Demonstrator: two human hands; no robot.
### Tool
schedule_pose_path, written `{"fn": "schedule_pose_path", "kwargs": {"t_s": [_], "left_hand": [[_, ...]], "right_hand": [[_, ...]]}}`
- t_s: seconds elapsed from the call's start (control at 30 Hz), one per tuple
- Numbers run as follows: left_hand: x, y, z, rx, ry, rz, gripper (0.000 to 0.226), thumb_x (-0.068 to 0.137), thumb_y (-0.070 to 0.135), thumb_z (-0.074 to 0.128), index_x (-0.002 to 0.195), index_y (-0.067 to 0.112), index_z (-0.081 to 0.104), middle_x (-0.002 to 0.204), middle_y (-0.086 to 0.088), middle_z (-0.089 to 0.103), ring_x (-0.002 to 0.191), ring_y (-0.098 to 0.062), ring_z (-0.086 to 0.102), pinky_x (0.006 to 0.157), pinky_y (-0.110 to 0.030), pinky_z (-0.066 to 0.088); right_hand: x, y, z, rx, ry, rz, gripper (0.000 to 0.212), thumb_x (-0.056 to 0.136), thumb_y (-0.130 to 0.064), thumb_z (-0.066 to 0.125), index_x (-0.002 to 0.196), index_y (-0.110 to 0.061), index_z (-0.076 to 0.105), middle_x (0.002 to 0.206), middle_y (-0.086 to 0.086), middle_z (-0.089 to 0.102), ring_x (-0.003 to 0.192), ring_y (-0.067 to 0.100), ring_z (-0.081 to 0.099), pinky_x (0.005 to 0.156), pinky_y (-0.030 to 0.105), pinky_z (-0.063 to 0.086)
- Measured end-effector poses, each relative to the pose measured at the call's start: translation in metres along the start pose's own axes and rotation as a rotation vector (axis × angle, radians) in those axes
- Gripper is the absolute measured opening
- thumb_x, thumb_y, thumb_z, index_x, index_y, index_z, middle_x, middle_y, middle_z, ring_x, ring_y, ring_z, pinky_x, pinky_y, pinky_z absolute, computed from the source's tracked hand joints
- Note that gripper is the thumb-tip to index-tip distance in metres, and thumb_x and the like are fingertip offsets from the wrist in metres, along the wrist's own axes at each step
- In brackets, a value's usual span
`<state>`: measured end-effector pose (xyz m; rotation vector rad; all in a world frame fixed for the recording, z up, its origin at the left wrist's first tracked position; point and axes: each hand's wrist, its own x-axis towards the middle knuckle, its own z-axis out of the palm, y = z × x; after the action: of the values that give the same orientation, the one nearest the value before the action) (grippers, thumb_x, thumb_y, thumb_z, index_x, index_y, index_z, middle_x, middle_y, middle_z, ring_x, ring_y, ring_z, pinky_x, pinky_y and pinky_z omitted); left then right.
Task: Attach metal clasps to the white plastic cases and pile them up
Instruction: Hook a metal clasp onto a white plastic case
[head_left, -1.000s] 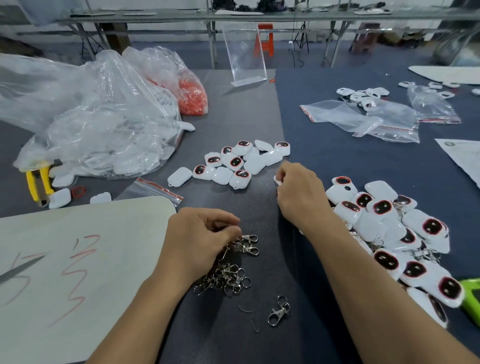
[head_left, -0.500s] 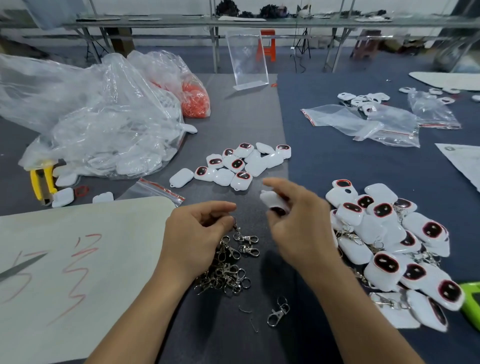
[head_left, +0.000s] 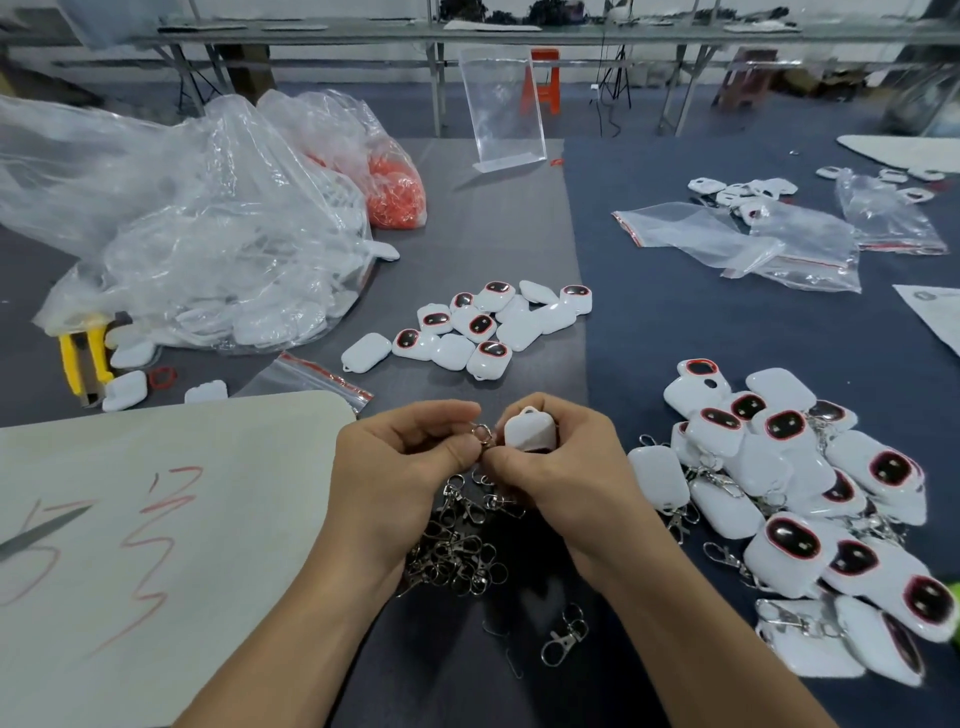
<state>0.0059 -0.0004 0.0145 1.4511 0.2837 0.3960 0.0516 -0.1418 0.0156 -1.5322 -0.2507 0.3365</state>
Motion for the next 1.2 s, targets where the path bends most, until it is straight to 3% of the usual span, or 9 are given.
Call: {"fn": "schedule_pose_path", "kwargs": {"t_s": [0.27,0.47,0.53,0.6,0.67,0.73,0.9,1.0,1.2], "left_hand": [[-0.004,0.003,0.003,0.016,0.118,0.049,0.04,0.076,-0.015,0.073,0.079,0.023,0.083,0.069,0.001,0.073,0.063,-0.006,0.064,0.062,-0.014,0.052],[-0.003,0.003,0.005,0.029,0.098,0.034,0.036,0.077,-0.013,0.073,0.082,0.022,0.083,0.07,0.003,0.073,0.066,-0.006,0.065,0.066,-0.015,0.052],[-0.003,0.003,0.003,0.103,0.121,0.056,0.034,0.078,-0.009,0.075,0.081,0.024,0.082,0.071,0.004,0.074,0.066,-0.007,0.066,0.066,-0.017,0.053],[-0.004,0.002,0.002,0.297,0.132,0.122,0.024,0.078,0.009,0.078,0.078,0.032,0.081,0.071,0.011,0.075,0.067,-0.006,0.069,0.067,-0.017,0.053],[-0.007,0.001,0.003,0.518,0.124,0.196,0.012,0.077,0.027,0.077,0.076,0.039,0.079,0.071,0.024,0.072,0.069,0.003,0.068,0.065,-0.009,0.049],[-0.011,0.001,0.006,0.564,0.102,0.231,0.014,0.077,0.029,0.08,0.08,0.043,0.078,0.076,0.03,0.071,0.074,0.005,0.069,0.068,-0.007,0.049],[-0.009,-0.001,0.007,0.551,0.005,0.254,0.027,0.078,0.016,0.084,0.081,0.042,0.079,0.077,0.029,0.073,0.075,0.005,0.071,0.07,-0.012,0.053],[-0.007,-0.002,0.006,0.504,0.0,0.215,0.029,0.077,0.01,0.084,0.076,0.039,0.078,0.069,0.022,0.073,0.067,0.001,0.071,0.064,-0.013,0.053],[-0.005,-0.005,0.007,0.426,-0.028,0.206,0.012,0.075,0.023,0.075,0.073,0.035,0.076,0.064,0.01,0.071,0.057,0.0,0.061,0.057,-0.015,0.048]], "right_hand": [[0.004,0.002,-0.003,-0.016,-0.013,0.041,0.017,0.067,-0.008,0.082,0.074,-0.017,0.069,0.062,0.001,0.062,0.056,0.013,0.058,0.049,0.023,0.046],[0.005,0.0,-0.008,0.095,0.003,0.139,0.023,0.076,0.009,0.077,0.085,-0.012,0.07,0.064,0.008,0.062,0.051,0.017,0.057,0.042,0.023,0.041],[0.004,-0.001,-0.007,0.151,0.063,0.106,0.025,0.077,0.01,0.075,0.082,-0.013,0.069,0.063,0.007,0.061,0.05,0.016,0.056,0.042,0.024,0.041],[0.005,-0.001,-0.009,0.149,0.148,0.056,0.026,0.077,0.01,0.076,0.076,-0.015,0.068,0.062,0.007,0.061,0.05,0.016,0.056,0.043,0.024,0.043],[0.005,0.0,-0.011,0.069,0.199,-0.002,0.025,0.076,0.008,0.077,0.072,-0.014,0.065,0.063,0.011,0.062,0.052,0.018,0.057,0.045,0.026,0.045],[0.005,0.001,-0.012,-0.082,0.214,-0.078,0.021,0.076,0.003,0.078,0.074,-0.014,0.065,0.067,0.011,0.066,0.055,0.017,0.059,0.048,0.03,0.05],[0.001,0.0,-0.01,-0.36,0.218,-0.235,0.024,0.075,-0.005,0.081,0.076,-0.025,0.068,0.071,-0.008,0.071,0.063,0.007,0.066,0.057,0.027,0.056],[0.0,-0.001,-0.01,-0.311,0.224,-0.246,0.023,0.074,-0.007,0.082,0.078,-0.024,0.068,0.073,-0.001,0.073,0.067,0.019,0.07,0.062,0.039,0.062],[0.0,-0.004,-0.01,-0.161,0.186,-0.18,0.025,0.074,0.0,0.081,0.08,-0.022,0.071,0.076,0.002,0.076,0.065,0.018,0.07,0.06,0.031,0.058]]}}
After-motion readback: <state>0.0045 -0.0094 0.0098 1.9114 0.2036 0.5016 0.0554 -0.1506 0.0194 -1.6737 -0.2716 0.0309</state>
